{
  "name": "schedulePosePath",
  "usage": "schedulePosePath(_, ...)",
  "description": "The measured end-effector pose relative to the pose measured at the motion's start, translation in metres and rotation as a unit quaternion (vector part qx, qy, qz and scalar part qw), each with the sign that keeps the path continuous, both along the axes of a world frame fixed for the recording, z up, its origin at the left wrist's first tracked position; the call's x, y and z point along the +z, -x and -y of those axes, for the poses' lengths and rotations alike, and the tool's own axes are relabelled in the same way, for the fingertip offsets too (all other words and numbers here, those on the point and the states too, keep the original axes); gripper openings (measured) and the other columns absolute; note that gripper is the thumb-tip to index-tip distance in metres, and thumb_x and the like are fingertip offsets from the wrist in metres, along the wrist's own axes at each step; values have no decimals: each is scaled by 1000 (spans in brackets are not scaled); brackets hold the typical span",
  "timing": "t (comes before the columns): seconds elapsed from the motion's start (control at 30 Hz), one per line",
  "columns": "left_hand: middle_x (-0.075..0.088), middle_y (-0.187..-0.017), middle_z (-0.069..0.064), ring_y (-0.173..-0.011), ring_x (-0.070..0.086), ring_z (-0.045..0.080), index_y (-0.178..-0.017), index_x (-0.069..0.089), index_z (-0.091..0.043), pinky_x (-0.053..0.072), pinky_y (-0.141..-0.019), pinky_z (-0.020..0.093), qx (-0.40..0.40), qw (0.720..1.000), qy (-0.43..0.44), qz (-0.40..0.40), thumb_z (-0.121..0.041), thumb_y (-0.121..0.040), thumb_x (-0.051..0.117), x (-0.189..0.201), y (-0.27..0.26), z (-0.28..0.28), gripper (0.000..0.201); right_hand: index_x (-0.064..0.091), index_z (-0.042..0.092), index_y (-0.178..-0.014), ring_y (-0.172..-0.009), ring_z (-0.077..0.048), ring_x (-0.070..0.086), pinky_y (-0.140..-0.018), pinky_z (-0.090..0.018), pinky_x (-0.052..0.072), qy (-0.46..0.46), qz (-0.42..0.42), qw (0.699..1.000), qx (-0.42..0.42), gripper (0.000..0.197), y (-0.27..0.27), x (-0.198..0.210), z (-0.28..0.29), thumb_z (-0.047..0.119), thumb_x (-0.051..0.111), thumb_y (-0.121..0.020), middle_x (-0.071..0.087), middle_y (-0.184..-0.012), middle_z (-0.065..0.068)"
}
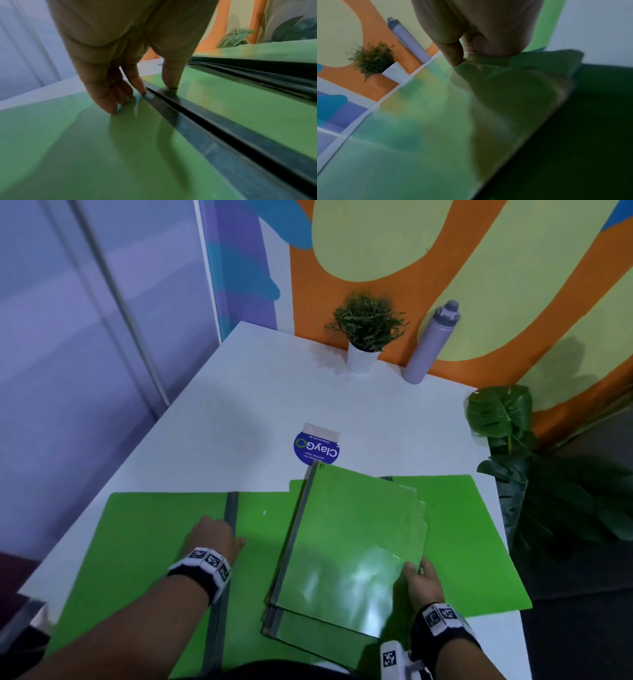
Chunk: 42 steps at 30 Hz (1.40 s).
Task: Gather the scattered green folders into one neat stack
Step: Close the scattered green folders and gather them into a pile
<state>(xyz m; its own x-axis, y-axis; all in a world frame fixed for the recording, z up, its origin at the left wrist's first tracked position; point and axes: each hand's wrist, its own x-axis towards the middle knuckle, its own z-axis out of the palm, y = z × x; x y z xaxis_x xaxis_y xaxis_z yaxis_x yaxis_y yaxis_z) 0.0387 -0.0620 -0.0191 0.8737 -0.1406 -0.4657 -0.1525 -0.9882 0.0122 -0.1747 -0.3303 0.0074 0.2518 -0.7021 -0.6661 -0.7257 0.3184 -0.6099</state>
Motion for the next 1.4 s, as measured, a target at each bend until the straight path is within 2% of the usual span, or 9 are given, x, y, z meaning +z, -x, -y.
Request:
schedulePosePath(0.4, 51, -125, 24, -108, 56, 36, -119, 53, 10, 49, -89, 41, 116, 981, 140, 61, -15, -95, 44, 51, -9, 11, 36, 31, 14, -142, -126, -38, 42, -100, -49, 39, 52, 5, 998, 27, 51, -4, 19, 10, 6, 45, -93, 39, -143, -17)
schedulePosePath(0.6, 48, -126, 30, -101, 58, 46, -121, 44, 9, 48, -82, 51, 61, 911, 319, 253, -10, -98, 36, 153, -37, 17, 31, 31, 10, -143, -66, -22, 49, -69, -32, 45, 102, 17, 994, 39, 56, 0, 25, 28, -8, 39, -90, 53, -128, -23)
schedulePosePath(0.7, 57, -92, 24, -76, 57, 41, -110, 43, 2, 39, -65, 43, 45, 874, 374, 308, -14, -100, 31, 191, -28, 20, 23, 27, 9, -144, -59, -20, 48, -54, -23, 45, 120, -29, 989, 83, 60, 1, 18, 25, -13, 37, -89, 57, -123, -25)
schedulePosePath(0.8, 49, -82, 12, -68, 41, 27, -111, 44, 3, 28, -63, 33, 50, 826, 446, 342, -8, -98, 34, 206, -22, 19, 20, 49, 12, -131, -100, -24, 60, -93, -9, 37, 97, 3, 995, 32, 38, 5, 16, 15, 11, 42, -93, 62, -120, -12)
schedulePosePath(0.9, 51, -85, 11, -72, 44, 24, -113, 45, 4, 26, -63, 25, 81, 785, 512, 340, -6, -98, 36, 203, -21, 16, 20, 64, 23, -110, -118, -7, 51, -117, -40, -4, 166, -172, 939, 249, 45, 9, 4, 8, 48, 33, -90, 66, -114, 6)
schedulePosePath(1.1, 62, -119, 20, -109, 57, 34, -127, 51, -7, 43, -90, 37, 133, 883, 427, 140, -13, -100, 33, 143, -15, 12, 33, 36, 26, -139, -115, -36, 55, -94, -40, 48, -29, 138, 989, -53, 54, -3, 30, -8, 2, 44, -92, 55, -127, -9)
schedulePosePath(1.17, 60, -124, 21, -110, 56, 34, -126, 53, -4, 42, -90, 36, 136, 899, 410, 71, -17, -100, 35, 120, -9, 11, 34, 32, 37, -139, -118, -45, 50, -91, -54, 48, -80, 153, 983, -60, 60, -6, 37, -21, 2, 41, -92, 45, -137, -12)
schedulePosePath(1.27, 61, -114, 17, -94, 54, 25, -123, 51, -6, 39, -80, 31, 142, 906, 400, -18, -25, -99, 40, 93, 4, 8, 33, 36, 41, -136, -97, -26, 55, -74, -44, 50, -89, 207, 974, -5, 61, -11, 42, -34, 0, 40, -90, 29, -151, -8)
schedulePosePath(1.4, 54, -100, 6, -84, 51, 21, -117, 36, -14, 42, -85, 36, 155, 895, 402, -116, -34, -98, 42, 76, 14, 5, 28, 34, 36, -138, -139, -26, 22, -109, -60, 16, -121, 254, 959, 38, 71, -21, 40, -37, -11, 35, -85, 22, -153, -3)
